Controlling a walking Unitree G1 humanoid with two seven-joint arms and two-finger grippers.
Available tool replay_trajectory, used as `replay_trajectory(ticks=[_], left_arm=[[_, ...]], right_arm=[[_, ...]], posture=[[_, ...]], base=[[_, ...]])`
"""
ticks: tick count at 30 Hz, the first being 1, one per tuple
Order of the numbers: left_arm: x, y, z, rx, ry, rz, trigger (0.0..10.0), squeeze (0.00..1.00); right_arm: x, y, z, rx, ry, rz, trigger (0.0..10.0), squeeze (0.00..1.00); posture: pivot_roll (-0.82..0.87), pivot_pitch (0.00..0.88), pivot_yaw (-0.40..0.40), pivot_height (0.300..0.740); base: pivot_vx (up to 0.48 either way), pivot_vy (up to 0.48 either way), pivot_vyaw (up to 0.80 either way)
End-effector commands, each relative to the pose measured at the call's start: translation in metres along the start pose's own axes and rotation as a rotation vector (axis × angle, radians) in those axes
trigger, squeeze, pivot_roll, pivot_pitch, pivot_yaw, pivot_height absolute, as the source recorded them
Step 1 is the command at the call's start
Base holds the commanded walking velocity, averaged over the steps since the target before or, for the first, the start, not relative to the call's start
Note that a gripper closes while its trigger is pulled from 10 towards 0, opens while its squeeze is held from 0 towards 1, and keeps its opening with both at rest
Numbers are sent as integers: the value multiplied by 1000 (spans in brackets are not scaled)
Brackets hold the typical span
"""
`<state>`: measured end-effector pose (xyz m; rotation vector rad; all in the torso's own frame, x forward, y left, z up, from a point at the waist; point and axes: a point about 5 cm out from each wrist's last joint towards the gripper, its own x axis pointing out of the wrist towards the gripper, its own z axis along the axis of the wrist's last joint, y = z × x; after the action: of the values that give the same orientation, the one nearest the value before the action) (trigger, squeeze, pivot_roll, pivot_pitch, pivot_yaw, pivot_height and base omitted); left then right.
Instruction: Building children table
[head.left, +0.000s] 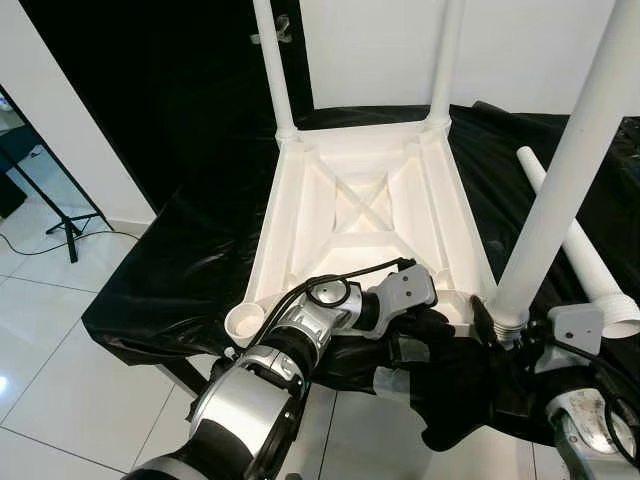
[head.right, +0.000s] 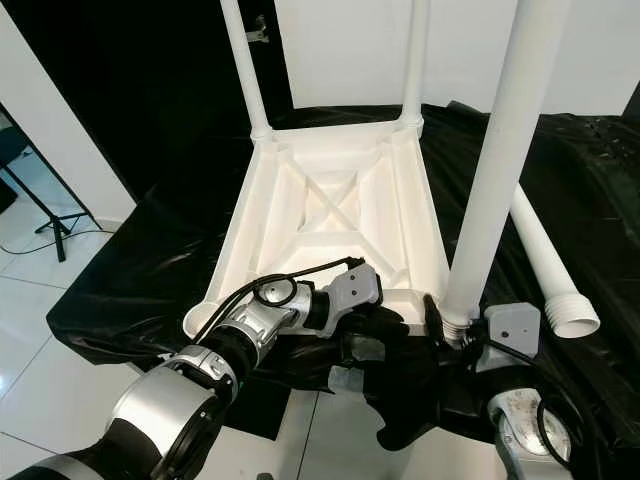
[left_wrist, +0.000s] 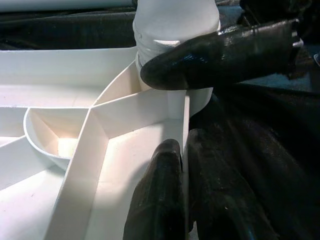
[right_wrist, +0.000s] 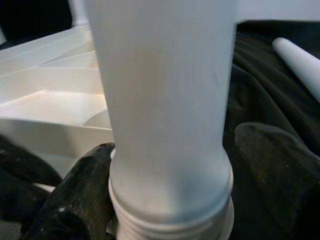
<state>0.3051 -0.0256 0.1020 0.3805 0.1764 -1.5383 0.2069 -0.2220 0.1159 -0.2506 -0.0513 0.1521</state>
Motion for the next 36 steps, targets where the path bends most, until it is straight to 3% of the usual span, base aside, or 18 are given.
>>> replay_trajectory(ticks=[1,3,7,12,13,14,29,31,36], left_arm=[[0,-7,-32,-111,104,138,10000,0],[0,-8,-32,-110,103,136,10000,0],[1,-8,-31,-112,100,135,10000,0],[0,-9,-34,-117,103,135,10000,0],[-1,-9,-35,-118,104,136,10000,0],[-1,-9,-35,-119,104,137,10000,0],[0,-10,-35,-123,101,134,10000,0],[0,-10,-35,-122,102,134,10000,0],[-1,-10,-36,-123,102,136,10000,0]], right_arm=[[5,-8,6,-15,-32,38,10000,0],[7,-11,8,-26,-37,69,10000,0],[8,-13,6,-63,24,260,10000,0],[8,-31,6,-55,61,323,10000,0],[7,-32,7,-54,62,343,4392,0],[5,-32,6,-49,68,363,0,0],[-3,-32,1,-2,88,372,0,0],[-10,-17,-5,108,87,354,0,0],[-15,6,-9,200,64,281,0,0]], posture=[[-18,0,93,740],[-17,0,92,740],[-14,0,89,740],[-10,0,83,740],[-10,0,83,740],[-7,0,81,740],[-10,0,84,740],[-6,0,81,740],[-3,0,80,740]], base=[[0,0,0],[0,0,0],[0,0,0],[0,0,0],[0,0,0],[0,0,0],[0,0,0],[0,0,0],[0,0,0]])
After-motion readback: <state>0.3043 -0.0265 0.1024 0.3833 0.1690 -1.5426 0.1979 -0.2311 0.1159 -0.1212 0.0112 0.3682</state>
